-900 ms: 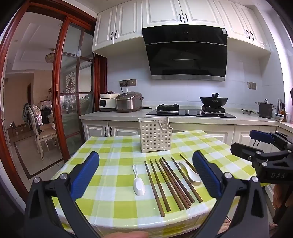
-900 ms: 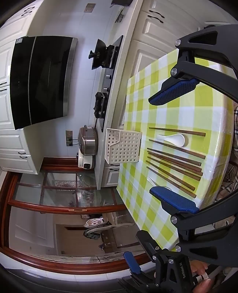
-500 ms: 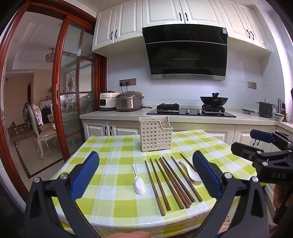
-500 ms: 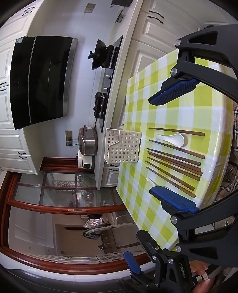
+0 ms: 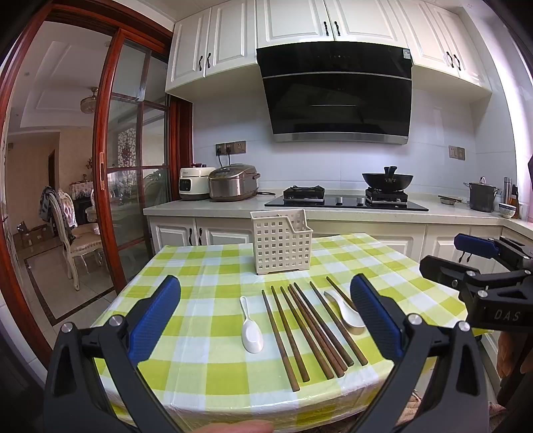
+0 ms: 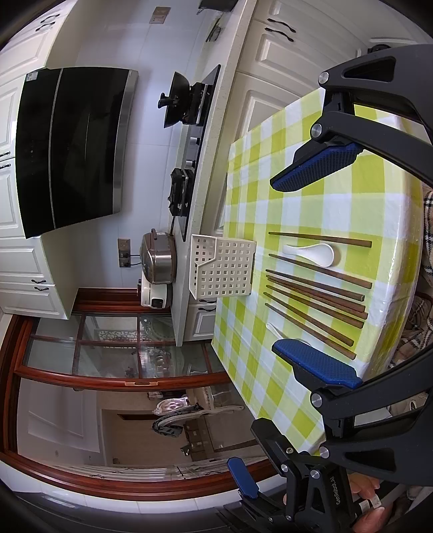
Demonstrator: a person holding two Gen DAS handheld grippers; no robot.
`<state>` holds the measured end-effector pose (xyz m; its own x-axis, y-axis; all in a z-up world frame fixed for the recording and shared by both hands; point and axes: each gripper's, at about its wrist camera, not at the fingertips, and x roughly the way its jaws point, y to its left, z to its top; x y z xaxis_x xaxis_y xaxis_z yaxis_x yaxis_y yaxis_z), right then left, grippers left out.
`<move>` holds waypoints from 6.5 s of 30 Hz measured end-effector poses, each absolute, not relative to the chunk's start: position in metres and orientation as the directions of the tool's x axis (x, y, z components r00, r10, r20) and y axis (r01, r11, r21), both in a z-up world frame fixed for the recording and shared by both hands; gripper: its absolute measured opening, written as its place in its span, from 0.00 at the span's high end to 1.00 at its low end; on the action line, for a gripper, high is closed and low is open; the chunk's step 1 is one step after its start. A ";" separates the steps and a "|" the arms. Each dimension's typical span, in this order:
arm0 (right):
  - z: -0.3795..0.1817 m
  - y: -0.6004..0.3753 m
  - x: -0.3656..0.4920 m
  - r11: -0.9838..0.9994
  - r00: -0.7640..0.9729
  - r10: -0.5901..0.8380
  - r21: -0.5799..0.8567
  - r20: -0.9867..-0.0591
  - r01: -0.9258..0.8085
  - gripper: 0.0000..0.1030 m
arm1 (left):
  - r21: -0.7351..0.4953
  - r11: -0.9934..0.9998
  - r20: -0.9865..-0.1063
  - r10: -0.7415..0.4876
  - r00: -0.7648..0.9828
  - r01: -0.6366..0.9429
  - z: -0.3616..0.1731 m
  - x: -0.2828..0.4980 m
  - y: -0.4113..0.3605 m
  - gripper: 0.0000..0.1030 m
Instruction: Organize utensils
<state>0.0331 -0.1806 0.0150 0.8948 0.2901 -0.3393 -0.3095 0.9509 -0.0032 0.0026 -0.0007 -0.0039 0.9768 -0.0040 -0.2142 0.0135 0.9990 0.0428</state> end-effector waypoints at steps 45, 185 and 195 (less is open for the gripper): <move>0.008 -0.178 0.036 0.950 0.891 0.298 0.013 -0.343 -0.312 0.18 | 0.046 0.999 -0.216 -0.002 0.976 0.012 -0.006 0.003 -0.002 0.04; -0.047 -0.135 0.247 0.933 0.659 0.318 0.102 -0.681 -0.346 0.83 | -0.042 0.999 -0.665 -0.048 0.745 0.027 -0.055 0.230 0.042 0.90; -0.031 -0.131 0.241 0.932 0.698 0.318 0.075 -0.642 -0.355 0.83 | -0.038 0.999 -0.621 -0.051 0.783 0.034 -0.037 0.219 0.042 0.90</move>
